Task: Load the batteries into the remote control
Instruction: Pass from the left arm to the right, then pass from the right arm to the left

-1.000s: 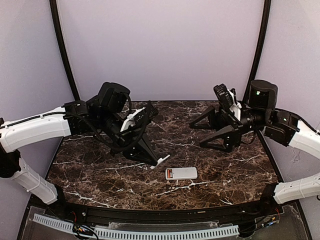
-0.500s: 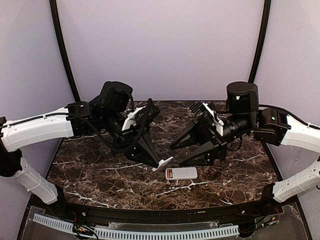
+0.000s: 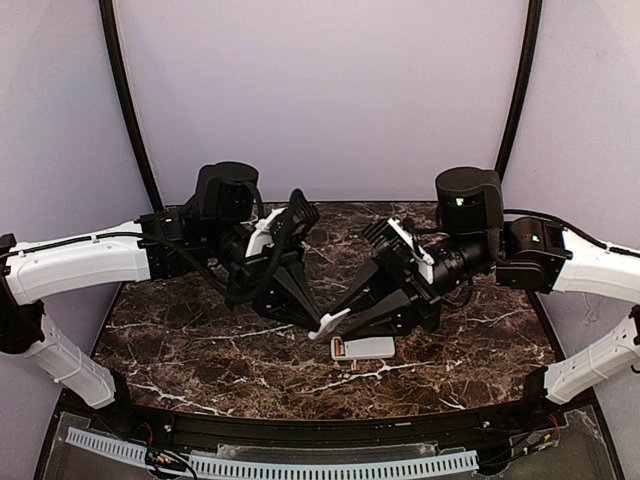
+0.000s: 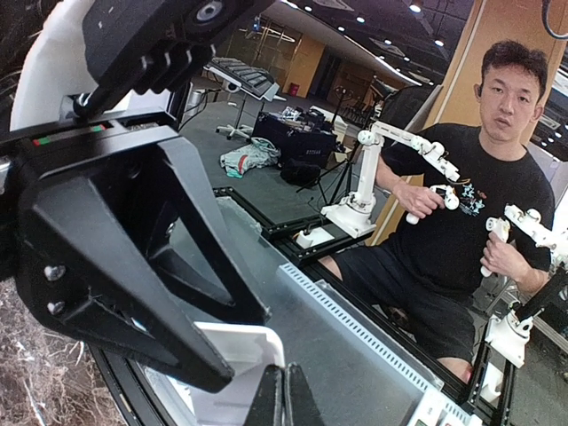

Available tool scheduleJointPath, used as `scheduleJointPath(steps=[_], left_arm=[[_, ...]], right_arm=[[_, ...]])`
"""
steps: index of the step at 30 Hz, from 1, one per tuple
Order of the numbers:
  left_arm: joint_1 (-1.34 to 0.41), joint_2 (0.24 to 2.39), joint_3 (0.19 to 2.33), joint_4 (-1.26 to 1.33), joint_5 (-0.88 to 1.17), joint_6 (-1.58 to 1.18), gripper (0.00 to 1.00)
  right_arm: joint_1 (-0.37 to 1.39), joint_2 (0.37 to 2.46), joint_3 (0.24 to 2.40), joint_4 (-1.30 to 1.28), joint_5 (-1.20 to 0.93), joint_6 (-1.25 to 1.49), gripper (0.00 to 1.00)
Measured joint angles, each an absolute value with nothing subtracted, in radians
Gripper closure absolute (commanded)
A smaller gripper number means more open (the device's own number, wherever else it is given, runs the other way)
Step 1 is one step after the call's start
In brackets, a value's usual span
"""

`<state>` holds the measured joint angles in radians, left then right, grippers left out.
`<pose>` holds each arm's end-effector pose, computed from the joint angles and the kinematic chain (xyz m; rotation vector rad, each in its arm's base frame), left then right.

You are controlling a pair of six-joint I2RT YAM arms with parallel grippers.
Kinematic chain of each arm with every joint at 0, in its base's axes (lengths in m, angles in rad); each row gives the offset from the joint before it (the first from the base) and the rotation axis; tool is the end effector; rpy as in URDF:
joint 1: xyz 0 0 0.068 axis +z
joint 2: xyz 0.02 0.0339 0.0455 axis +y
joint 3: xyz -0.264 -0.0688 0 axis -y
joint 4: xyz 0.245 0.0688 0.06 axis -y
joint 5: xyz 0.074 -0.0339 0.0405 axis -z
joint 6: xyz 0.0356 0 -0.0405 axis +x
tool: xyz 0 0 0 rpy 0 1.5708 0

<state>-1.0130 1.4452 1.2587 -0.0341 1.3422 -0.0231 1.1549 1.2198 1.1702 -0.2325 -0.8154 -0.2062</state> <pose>0.1394 -0.2889 0.3710 1.7823 0.9960 -1.8717 0.0859 0.2588 0.3818 -1.6792 1.0917 1.3857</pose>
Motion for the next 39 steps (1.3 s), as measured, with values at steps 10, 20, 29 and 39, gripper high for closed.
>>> scheduleJointPath(steps=[10,20,29,39], left_arm=[[-1.019,1.445,1.234,0.135,1.382,-0.155,0.92],[-1.002,1.434,1.225,0.074,1.311,-0.068,0.30],[-0.919,1.197,1.171,-0.123,0.865,0.179,0.02],[-0.996,1.126,1.070,-0.248,0.449,0.525,0.06]], right_arm=[[1.160,1.241,1.198,-0.223,-0.842,-0.216,1.00],[1.156,1.238,1.197,-0.226,-0.843,-0.176,1.00],[0.989,1.198,1.063,-0.209,-0.886,0.049,1.00],[0.825,1.259,0.880,-0.126,-1.011,0.319,1.00]])
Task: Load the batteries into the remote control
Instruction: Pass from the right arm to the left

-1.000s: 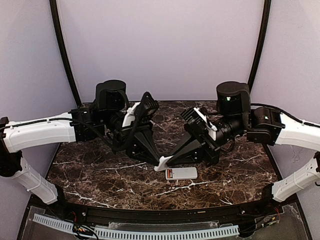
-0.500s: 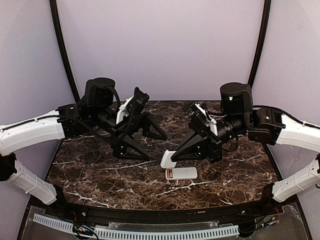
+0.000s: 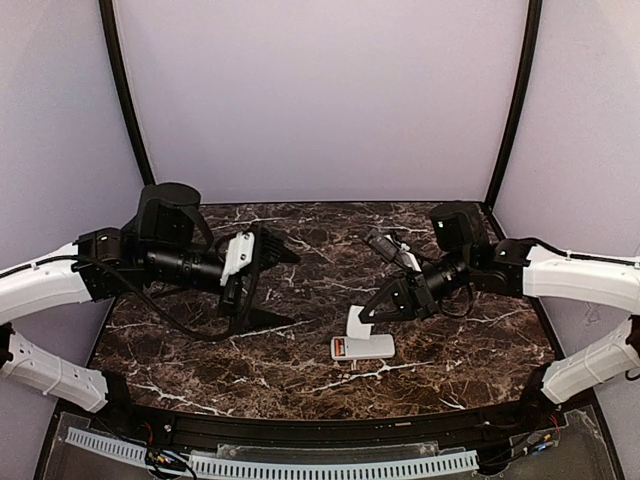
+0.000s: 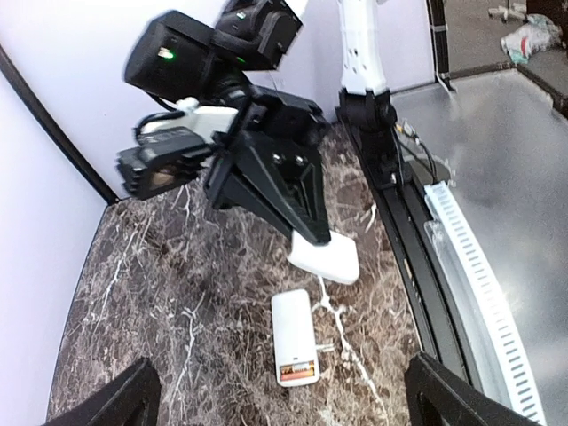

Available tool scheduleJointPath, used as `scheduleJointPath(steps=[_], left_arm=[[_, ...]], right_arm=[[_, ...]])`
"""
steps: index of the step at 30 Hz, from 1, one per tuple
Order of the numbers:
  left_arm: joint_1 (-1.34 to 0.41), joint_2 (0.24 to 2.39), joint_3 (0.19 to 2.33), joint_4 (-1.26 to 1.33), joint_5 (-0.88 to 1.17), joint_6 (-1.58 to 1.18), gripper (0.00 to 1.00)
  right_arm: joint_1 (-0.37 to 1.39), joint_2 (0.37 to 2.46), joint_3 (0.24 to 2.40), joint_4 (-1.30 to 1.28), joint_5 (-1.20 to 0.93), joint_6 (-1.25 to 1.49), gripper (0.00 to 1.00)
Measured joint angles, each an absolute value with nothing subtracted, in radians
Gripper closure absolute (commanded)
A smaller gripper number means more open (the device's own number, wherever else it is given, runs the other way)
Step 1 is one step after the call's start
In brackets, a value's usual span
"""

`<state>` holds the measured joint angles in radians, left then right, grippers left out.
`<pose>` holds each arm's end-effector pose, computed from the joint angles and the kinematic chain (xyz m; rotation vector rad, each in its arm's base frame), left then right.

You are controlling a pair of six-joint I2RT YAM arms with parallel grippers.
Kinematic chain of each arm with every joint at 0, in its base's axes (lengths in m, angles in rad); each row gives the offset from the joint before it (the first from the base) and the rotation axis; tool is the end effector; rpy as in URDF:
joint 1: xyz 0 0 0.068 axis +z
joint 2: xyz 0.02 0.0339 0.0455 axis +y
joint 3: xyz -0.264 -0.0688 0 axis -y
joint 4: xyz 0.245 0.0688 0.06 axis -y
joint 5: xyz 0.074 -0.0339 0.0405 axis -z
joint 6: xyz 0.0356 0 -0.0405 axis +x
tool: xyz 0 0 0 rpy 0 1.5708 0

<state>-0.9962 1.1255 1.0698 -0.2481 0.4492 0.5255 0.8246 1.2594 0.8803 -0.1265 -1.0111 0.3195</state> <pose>0.1259 -0.2228 0.3663 1.5283 1.1467 -0.7413 0.1613 0.2189 0.2849 -1.2268 1.9227 1.7010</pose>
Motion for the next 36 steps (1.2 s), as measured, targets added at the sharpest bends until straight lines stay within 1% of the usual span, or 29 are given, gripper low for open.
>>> scheduleJointPath(steps=[4,9,15,21,32,36], left_arm=[[-1.070,1.187,1.059,-0.272,0.344,0.628,0.09],[-1.145,1.277,1.060,-0.270,0.263,0.707,0.17],[-1.206,1.393,1.075,-0.265,0.193,0.741,0.19],[-1.218,1.444,1.095,-0.238,0.148,0.740,0.23],[-1.221,1.448,1.115,-0.197,0.113,0.736,0.33],[-1.221,1.455,1.118,-0.200,0.126,0.735,0.40]], right_arm=[[0.815,1.322,0.869,-0.080,-1.063,0.386,1.00],[0.812,1.383,0.852,-0.015,-1.106,0.456,1.00],[0.809,1.400,0.843,0.051,-1.137,0.508,1.00],[0.809,1.417,0.831,0.090,-1.157,0.533,1.00],[0.809,1.436,0.818,0.106,-1.170,0.540,1.00],[0.805,1.440,0.818,0.109,-1.172,0.545,1.00]])
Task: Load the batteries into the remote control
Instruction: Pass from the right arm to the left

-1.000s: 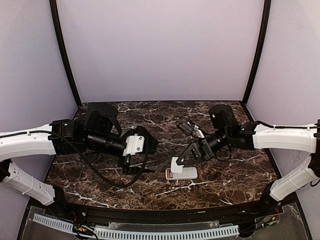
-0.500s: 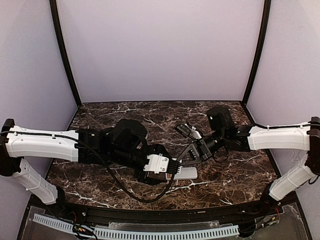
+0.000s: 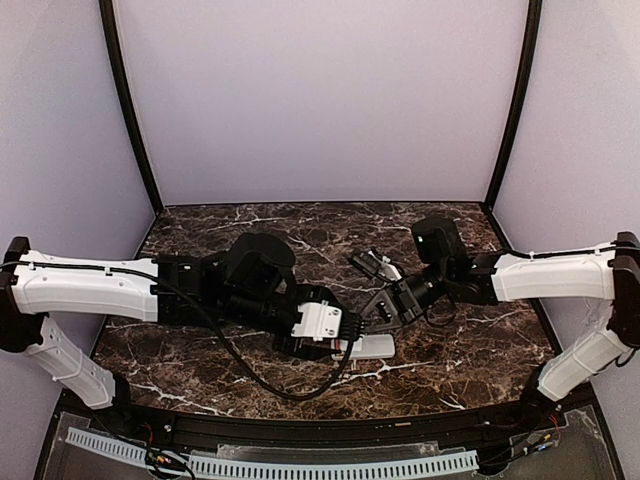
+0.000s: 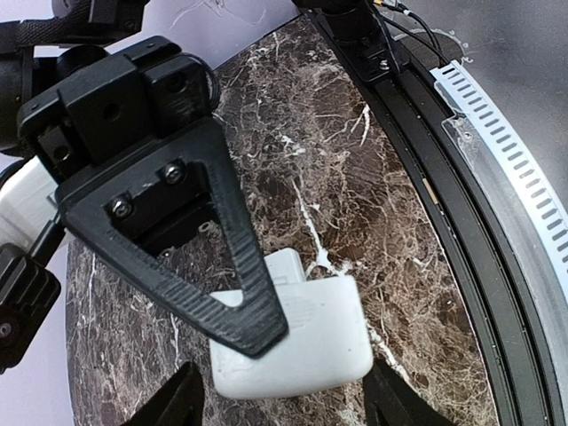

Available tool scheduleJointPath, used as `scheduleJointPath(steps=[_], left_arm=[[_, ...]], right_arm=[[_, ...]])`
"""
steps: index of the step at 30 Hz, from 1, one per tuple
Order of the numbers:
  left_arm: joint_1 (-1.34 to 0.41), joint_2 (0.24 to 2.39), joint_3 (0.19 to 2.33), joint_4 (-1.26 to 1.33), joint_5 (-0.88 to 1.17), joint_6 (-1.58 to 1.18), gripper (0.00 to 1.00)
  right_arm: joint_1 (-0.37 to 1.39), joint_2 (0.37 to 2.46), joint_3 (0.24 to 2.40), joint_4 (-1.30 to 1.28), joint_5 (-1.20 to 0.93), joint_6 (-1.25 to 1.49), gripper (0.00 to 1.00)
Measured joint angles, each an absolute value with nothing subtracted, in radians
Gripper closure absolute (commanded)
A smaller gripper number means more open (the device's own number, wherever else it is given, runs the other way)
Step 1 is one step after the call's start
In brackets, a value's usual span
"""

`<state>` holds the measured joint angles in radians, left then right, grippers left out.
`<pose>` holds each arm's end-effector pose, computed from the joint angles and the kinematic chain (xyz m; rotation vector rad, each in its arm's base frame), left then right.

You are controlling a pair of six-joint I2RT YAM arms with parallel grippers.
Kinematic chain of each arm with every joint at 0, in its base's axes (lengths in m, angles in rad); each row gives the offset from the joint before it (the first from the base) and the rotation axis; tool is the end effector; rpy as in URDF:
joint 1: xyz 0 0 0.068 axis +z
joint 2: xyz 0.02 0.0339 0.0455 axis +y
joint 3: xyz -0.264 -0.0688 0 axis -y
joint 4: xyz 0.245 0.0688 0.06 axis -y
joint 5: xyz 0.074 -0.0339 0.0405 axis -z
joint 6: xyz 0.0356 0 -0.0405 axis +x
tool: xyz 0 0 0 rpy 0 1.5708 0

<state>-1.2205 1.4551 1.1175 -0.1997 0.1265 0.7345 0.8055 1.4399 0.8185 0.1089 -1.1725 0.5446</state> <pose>0.1106 -0.3157 0.2952 1.8095 1.1277 -0.4223 0.1815 0.2363 0.2383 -1.1422 2.0863 1.9598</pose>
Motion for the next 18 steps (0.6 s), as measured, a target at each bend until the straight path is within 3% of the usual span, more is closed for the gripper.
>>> scheduleJointPath(steps=[8,15,16,18], left_arm=[[-1.227,1.480,1.134,-0.204,0.153,0.723,0.42],[-1.228,1.480,1.140,-0.206,0.155,0.706,0.62],[-1.228,1.480,1.140,-0.206,0.153,0.702,0.65],[-1.228,1.480,1.140,-0.205,0.149,0.693,0.68]], right_arm=[[0.804,1.444,0.816,0.114,-1.173,0.556,1.00],[0.800,1.446,0.812,0.120,-1.176,0.559,1.00],[0.800,1.447,0.812,0.121,-1.177,0.559,0.96],[0.797,1.448,0.811,0.126,-1.177,0.558,0.72]])
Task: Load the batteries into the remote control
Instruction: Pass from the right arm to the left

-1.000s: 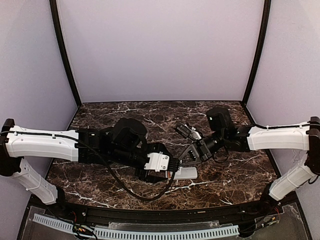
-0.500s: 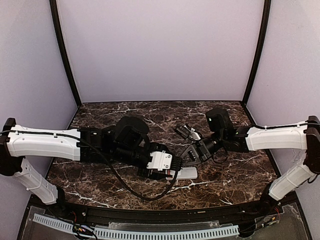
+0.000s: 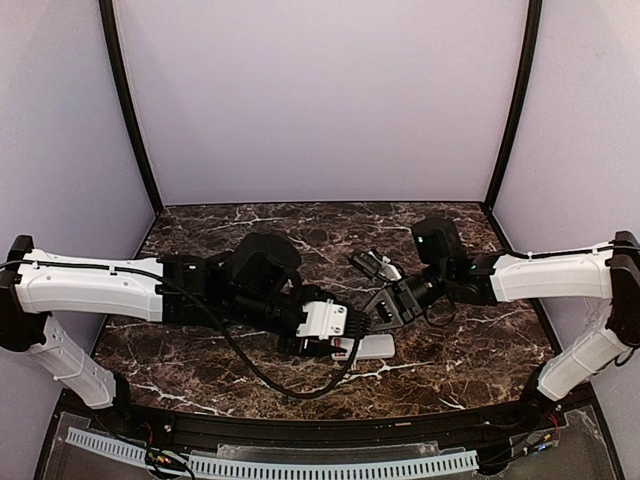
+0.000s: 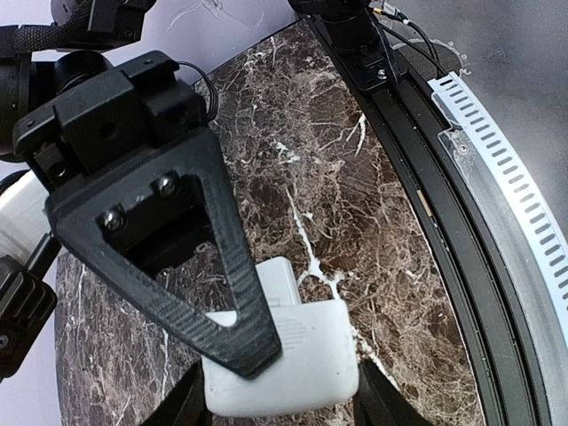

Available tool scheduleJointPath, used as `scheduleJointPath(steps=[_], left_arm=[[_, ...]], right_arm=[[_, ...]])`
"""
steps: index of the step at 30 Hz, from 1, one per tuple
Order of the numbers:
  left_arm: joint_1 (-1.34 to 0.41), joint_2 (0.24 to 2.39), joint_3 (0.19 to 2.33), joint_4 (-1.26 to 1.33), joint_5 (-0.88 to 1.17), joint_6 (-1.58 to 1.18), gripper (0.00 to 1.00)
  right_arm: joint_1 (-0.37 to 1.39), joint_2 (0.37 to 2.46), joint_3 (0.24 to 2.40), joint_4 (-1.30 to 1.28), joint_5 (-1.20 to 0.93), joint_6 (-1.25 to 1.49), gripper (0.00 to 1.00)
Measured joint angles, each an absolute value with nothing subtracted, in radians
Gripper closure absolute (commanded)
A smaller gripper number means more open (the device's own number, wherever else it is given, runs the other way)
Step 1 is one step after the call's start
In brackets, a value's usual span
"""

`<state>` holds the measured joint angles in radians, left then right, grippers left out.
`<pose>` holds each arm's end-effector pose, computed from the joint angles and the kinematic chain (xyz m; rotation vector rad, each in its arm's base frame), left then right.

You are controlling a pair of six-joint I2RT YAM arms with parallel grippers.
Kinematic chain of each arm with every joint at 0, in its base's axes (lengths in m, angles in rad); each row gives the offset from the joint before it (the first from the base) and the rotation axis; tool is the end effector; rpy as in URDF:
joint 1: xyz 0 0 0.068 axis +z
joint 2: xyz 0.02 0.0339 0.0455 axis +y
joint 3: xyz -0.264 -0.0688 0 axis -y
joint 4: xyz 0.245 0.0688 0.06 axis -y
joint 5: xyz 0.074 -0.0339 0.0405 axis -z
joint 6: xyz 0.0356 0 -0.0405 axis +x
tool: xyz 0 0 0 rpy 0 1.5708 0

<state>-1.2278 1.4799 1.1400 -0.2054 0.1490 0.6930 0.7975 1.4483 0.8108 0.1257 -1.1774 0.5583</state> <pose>0.1095 -0.3223 0.2947 1.8085 1.1552 -0.4733 0.1837 0.2353 0.2350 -1.1249 2.0983 1.9671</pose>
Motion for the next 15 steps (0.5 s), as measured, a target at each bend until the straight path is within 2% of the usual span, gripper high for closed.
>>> scheduleJointPath(steps=[4,5,11,15], left_arm=[[-1.225,1.480,1.132,-0.179,0.146,0.653,0.72],[-1.223,1.480,1.126,-0.172,0.146,0.642,0.73],[-1.182,1.479,1.037,-0.115,0.160,0.556,0.74],[-1.146,1.480,0.969,-0.064,0.170,0.498,0.74]], right_arm=[[0.773,1.449,0.801,0.128,-1.169,0.555,0.49],[0.764,1.448,0.797,0.124,-1.163,0.562,0.48],[0.655,1.397,0.740,0.097,-1.115,0.559,0.48],[0.611,1.368,0.711,0.082,-1.081,0.560,0.53]])
